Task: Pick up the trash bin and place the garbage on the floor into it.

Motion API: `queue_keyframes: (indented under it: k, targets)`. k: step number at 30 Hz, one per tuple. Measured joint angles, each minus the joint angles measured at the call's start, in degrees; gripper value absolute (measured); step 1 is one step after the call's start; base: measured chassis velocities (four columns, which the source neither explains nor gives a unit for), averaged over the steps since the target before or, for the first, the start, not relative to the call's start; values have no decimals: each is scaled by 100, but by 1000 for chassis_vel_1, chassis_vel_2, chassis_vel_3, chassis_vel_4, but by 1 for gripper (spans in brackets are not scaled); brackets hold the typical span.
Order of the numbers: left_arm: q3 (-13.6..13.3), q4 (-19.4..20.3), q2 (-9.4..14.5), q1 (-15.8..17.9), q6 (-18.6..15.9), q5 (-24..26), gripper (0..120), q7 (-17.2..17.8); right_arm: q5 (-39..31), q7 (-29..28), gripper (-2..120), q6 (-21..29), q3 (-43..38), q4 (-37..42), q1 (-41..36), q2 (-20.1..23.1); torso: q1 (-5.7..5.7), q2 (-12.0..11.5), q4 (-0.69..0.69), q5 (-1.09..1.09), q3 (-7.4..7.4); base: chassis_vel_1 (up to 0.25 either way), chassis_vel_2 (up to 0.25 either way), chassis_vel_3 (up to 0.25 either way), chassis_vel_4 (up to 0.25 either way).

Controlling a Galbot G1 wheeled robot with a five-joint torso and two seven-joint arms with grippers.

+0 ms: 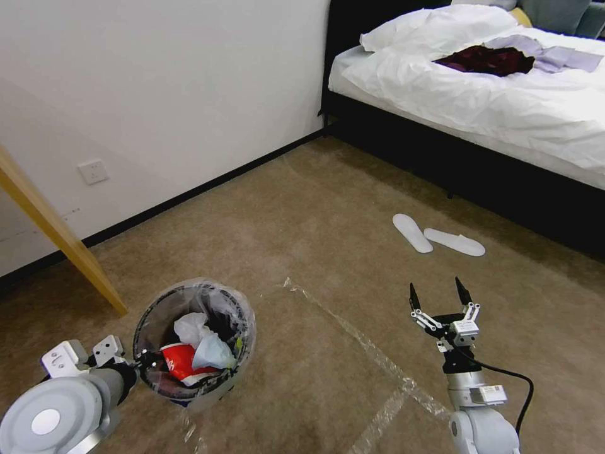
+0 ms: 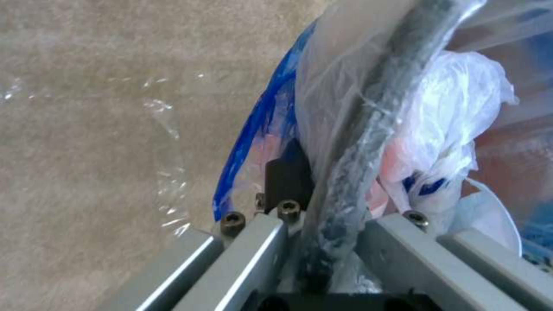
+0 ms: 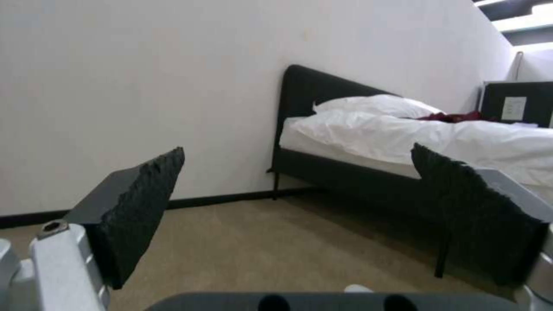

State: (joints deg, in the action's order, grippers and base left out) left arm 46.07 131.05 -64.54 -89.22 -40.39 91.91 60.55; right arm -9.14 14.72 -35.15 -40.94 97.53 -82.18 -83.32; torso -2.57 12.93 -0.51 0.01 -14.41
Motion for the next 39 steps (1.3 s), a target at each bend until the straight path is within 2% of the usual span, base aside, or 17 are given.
queue_keyframes:
  k: [39]
  targets:
    - [-12,-155,109,96,13,81,0,16,73,15,100,-17,54,-224,151,-100,2,1,1,0,0,-109,120,112,-121]
